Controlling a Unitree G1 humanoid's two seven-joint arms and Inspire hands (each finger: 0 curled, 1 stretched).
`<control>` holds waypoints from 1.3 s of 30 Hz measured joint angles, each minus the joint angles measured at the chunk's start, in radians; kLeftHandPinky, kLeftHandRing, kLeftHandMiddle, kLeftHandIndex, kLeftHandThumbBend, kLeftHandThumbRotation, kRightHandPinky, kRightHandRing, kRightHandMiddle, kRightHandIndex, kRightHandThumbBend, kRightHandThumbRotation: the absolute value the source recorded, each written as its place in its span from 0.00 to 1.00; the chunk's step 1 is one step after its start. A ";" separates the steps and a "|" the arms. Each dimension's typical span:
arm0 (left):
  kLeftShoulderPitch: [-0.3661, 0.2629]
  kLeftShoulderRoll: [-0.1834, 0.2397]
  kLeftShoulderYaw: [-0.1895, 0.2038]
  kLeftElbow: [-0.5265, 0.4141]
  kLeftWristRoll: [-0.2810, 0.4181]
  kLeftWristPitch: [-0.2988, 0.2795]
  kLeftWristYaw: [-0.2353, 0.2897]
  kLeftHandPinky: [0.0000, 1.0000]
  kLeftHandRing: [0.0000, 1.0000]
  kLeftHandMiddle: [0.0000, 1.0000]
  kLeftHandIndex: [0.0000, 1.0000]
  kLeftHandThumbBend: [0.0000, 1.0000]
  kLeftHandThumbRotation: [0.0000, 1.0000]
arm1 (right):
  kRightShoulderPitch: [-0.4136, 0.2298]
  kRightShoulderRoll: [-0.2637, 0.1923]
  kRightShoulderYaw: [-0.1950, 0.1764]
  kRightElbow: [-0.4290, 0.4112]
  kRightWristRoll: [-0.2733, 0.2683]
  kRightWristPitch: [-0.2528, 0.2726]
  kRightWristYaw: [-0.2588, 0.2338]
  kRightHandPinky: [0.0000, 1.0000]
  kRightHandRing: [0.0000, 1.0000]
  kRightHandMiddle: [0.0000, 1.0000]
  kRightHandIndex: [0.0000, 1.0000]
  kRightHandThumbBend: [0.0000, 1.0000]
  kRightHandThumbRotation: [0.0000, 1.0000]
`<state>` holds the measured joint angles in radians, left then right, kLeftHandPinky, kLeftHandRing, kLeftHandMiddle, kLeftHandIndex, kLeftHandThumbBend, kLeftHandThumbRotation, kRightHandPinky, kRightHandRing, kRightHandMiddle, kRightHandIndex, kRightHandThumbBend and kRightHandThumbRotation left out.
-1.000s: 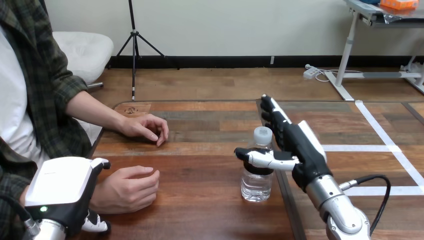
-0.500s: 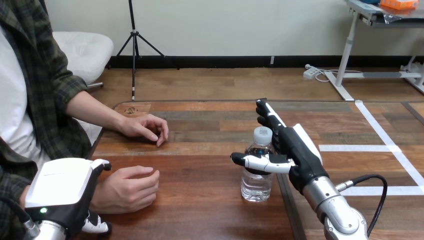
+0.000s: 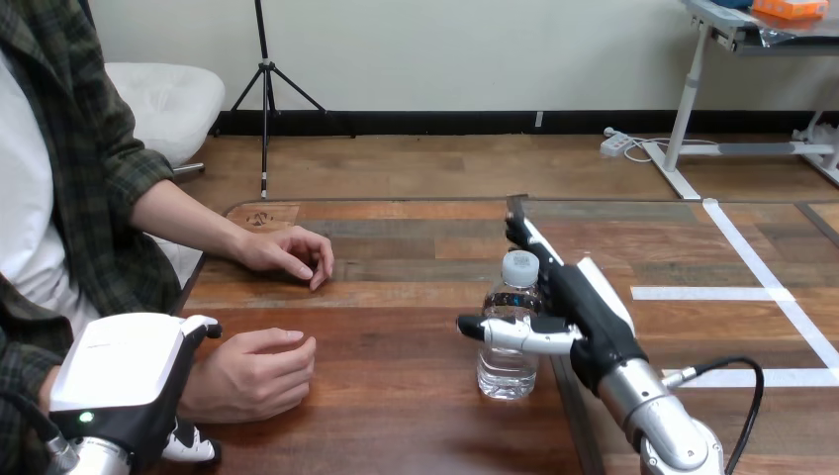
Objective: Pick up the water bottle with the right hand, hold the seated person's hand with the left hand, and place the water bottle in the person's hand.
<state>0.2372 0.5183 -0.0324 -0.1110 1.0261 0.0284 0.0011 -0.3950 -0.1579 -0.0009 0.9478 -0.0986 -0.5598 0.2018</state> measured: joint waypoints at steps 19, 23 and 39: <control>0.006 0.005 0.000 -0.001 -0.015 -0.005 0.004 0.77 0.79 0.80 0.78 0.88 0.09 | -0.002 0.012 0.000 0.107 0.000 -0.011 -0.034 0.99 0.97 0.98 0.97 0.82 0.10; 0.009 0.005 0.000 -0.002 -0.015 -0.004 0.004 0.77 0.79 0.80 0.78 0.88 0.10 | -0.003 0.018 0.000 0.125 0.000 -0.016 -0.050 0.96 0.94 0.95 0.95 0.81 0.07; 0.018 0.012 0.000 -0.005 -0.021 -0.010 0.005 0.76 0.78 0.79 0.78 0.88 0.10 | -0.013 0.052 -0.006 0.173 0.008 -0.019 -0.087 0.85 0.83 0.85 0.85 0.77 0.00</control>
<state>0.2550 0.5303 -0.0323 -0.1159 1.0051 0.0181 0.0059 -0.4085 -0.1056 -0.0071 1.1204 -0.0907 -0.5791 0.1152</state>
